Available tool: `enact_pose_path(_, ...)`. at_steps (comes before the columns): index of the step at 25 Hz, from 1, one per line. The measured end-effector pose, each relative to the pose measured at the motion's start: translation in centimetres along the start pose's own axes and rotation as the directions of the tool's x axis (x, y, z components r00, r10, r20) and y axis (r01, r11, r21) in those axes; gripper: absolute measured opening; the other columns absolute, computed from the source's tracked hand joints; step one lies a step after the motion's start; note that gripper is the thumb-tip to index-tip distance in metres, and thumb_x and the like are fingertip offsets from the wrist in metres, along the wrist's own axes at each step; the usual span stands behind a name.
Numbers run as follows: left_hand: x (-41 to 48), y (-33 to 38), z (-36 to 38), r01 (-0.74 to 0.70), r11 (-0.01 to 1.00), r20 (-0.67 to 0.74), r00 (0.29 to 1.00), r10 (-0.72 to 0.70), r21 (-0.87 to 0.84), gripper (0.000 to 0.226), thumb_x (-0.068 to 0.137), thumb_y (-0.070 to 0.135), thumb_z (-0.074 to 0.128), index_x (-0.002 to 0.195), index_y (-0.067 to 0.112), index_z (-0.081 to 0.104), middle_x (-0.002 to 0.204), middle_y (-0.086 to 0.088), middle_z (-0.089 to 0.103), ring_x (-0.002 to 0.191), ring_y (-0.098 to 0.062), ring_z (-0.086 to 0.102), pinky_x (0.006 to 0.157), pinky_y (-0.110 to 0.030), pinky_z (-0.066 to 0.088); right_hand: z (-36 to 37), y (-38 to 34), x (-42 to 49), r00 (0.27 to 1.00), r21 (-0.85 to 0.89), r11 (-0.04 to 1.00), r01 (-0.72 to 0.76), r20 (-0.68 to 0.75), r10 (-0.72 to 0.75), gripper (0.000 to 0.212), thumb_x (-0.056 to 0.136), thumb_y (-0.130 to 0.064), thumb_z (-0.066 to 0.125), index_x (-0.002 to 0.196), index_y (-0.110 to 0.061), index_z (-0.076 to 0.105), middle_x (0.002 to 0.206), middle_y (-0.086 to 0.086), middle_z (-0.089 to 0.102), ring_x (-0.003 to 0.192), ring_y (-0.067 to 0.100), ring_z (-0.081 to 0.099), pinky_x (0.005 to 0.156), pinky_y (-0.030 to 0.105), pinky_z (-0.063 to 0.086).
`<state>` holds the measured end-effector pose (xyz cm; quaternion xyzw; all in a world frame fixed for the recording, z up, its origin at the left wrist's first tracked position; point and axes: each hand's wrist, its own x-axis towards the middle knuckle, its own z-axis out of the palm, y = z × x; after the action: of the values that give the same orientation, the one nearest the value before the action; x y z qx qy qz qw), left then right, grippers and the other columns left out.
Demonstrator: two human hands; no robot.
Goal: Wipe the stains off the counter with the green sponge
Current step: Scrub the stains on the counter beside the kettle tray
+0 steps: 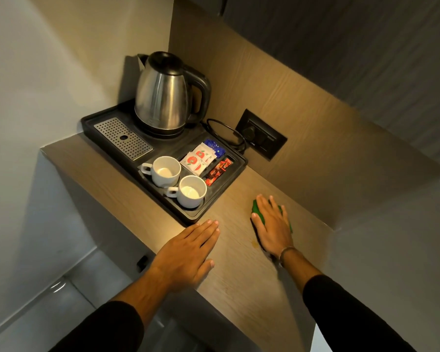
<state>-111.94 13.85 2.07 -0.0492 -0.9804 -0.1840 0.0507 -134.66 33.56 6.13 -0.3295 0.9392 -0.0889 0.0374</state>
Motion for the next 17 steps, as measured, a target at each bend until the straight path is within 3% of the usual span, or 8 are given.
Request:
enact_pose_path(2,0.0,0.0,0.1,0.003,1.0,0.017,1.0,-0.003,-0.001,0.073,0.106,0.053,0.028,0.165,0.018,0.003,0.177,-0.003,0.005,0.16,-0.016,-0.007,0.13,-0.041,0.001,0.0,1.7,-2.1,0.994,0.038,0.994,0.107,0.019,-0.108,0.062,0.107,-0.055,0.024,0.163,-0.03,0.023,0.169,-0.011,0.018,0.159,0.018,0.009,0.127,0.044,0.0)
enact_pose_path(6,0.2,0.1,-0.2,-0.008,1.0,0.014,1.0,0.008,0.021,0.073,0.106,0.053,0.028,0.165,0.017,0.003,0.176,-0.005,0.004,0.16,-0.018,-0.005,0.129,-0.04,-0.002,-0.3,-1.3,2.0,0.989,0.061,0.987,-0.148,-0.001,0.148,0.057,0.111,-0.046,0.031,0.163,-0.027,0.023,0.171,-0.003,0.02,0.159,0.022,0.009,0.128,0.054,0.006)
enact_pose_path(7,0.2,0.1,-0.1,-0.007,1.0,0.012,1.0,0.007,0.018,0.073,0.106,0.053,0.028,0.165,0.017,0.003,0.176,-0.005,0.004,0.16,-0.018,-0.005,0.128,-0.04,-0.003,0.2,-3.1,2.3,0.992,0.057,0.991,-0.122,-0.002,0.122,0.057,0.111,-0.048,0.031,0.164,-0.028,0.022,0.171,-0.004,0.021,0.159,0.021,0.009,0.128,0.054,0.006)
enact_pose_path(9,0.1,0.1,-0.1,0.006,1.0,0.024,1.0,-0.006,0.008,0.073,0.106,0.053,0.027,0.165,0.018,0.002,0.177,-0.004,0.003,0.16,-0.017,-0.007,0.129,-0.04,-0.002,1.7,-4.8,0.8,0.996,0.052,0.995,0.09,-0.002,-0.09,0.059,0.109,-0.056,0.024,0.163,-0.032,0.02,0.171,-0.006,0.023,0.159,0.017,0.009,0.128,0.054,0.006)
enact_pose_path(11,0.1,0.1,-0.1,0.011,1.0,0.032,0.999,-0.011,-0.003,0.073,0.106,0.053,0.027,0.165,0.018,0.003,0.177,-0.004,0.004,0.16,-0.017,-0.007,0.131,-0.043,0.004,1.7,-2.9,-1.4,0.978,0.064,0.976,0.207,0.012,-0.209,0.062,0.108,-0.061,0.018,0.163,-0.034,0.019,0.171,-0.008,0.023,0.159,0.013,0.008,0.128,0.054,0.006)
enact_pose_path(15,0.1,0.2,-0.4,-0.005,1.0,0.033,0.999,0.005,0.016,0.073,0.107,0.052,0.027,0.165,0.016,0.003,0.176,-0.006,0.004,0.161,-0.018,-0.005,0.131,-0.044,0.009,0.4,-3.5,0.7,1.0,0.046,0.999,-0.025,0.012,0.024,0.058,0.11,-0.05,0.029,0.163,-0.029,0.023,0.171,-0.005,0.021,0.159,0.019,0.009,0.128,0.053,0.005)
enact_pose_path(17,0.1,0.3,-0.4,-0.005,1.0,0.029,1.0,0.004,0.02,0.072,0.107,0.052,0.027,0.165,0.015,0.004,0.176,-0.006,0.004,0.161,-0.019,-0.004,0.132,-0.043,0.007,1.1,-6.0,-0.7,1.0,0.052,0.998,0.019,0.018,-0.02,0.059,0.11,-0.052,0.027,0.164,-0.03,0.018,0.172,-0.005,0.019,0.159,0.019,0.006,0.128,0.054,0.004)
